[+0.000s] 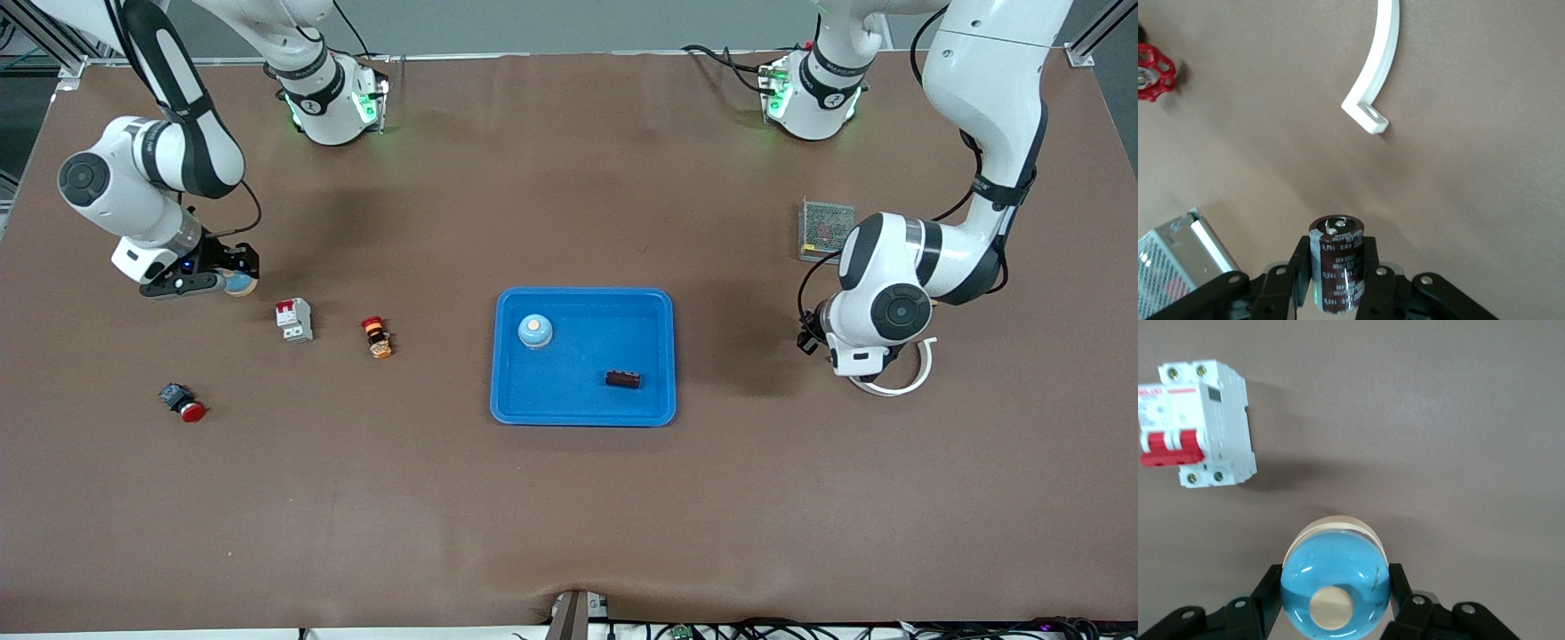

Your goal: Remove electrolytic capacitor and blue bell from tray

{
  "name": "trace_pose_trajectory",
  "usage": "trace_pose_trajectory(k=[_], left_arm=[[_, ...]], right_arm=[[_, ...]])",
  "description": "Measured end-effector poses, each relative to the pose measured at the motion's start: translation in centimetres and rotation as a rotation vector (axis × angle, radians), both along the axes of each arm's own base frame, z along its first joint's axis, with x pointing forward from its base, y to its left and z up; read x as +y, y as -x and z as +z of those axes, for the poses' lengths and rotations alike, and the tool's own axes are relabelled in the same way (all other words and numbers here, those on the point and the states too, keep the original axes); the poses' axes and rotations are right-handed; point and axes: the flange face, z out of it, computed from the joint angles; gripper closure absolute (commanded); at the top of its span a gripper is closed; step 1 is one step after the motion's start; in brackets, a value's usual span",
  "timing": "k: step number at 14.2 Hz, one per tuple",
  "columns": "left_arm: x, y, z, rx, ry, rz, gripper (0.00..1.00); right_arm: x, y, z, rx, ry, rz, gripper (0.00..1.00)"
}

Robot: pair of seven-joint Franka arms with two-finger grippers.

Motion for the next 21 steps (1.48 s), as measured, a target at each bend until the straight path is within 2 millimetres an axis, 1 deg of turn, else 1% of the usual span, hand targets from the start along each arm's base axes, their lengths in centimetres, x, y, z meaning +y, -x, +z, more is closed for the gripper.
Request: trace_pose_trajectory(k=[1,2,3,4,5,8,10,12,13,15,16,19,21], left_arm=[[0.5,0.3,-0.6,-0.018,0.013,-0.011,1.0],[0.9,0.6,-1.2,-0.035,0.023,-0.02,0.83],[1.3,0.8,-1.7,-0.044,0.03,-0.026,0.58],[1.5,1.0,-2.0,-0.046,0.035,-0.033,0.4],[1.6,1.1,-2.2,-0.044,0.04,-0.046,0.01],[1.6,1.0,-2.2,-0.047,0.048,-0.076,0.0],[1.5,0.7,-1.8,-0.057,0.05,-0.079,0.0],[0.9,0.2,-0.5,-0.08,0.055,-0.086,0.0],[0.1,-0.1,0.4,-0.091,0.057,-0.088,0.0],[-2.5,-1.0,2.6,-0.117,0.061,-0.061,0.0],[-4.3,-1.4,3.8,-0.136,0.065,-0.037,0.0],[-10.3,-2.0,6.8,-0.196,0.091,0.055,0.0],[-14.6,-2.4,8.0,-0.222,0.114,0.138,0.0]], right_arm=[[-0.1,0.6,-0.4,-0.001,-0.001,-0.005,1.0],[-0.3,1.1,-0.7,0.003,-0.003,-0.007,1.0],[-0.8,1.4,-0.9,0.008,-0.004,-0.007,1.0],[-1.5,1.8,-1.0,0.011,-0.006,-0.009,1.0],[-2.3,2.2,-1.1,0.014,-0.008,-0.012,1.0],[-4.1,3.4,-1.5,0.025,-0.014,-0.02,1.0],[-5.5,4.2,-1.6,0.027,-0.018,-0.013,1.0],[-6.7,4.8,-1.7,0.027,-0.02,-0.009,1.0],[-7.0,5.0,-1.7,0.027,-0.021,-0.008,1.0],[-7.3,5.2,-1.7,0.021,-0.019,-0.002,1.0],[-7.5,5.3,-1.7,0.016,-0.018,0.001,1.0],[-7.7,5.4,-2.2,-0.009,-0.009,0.011,1.0],[-7.6,5.4,-3.2,-0.022,-0.005,0.014,1.0]])
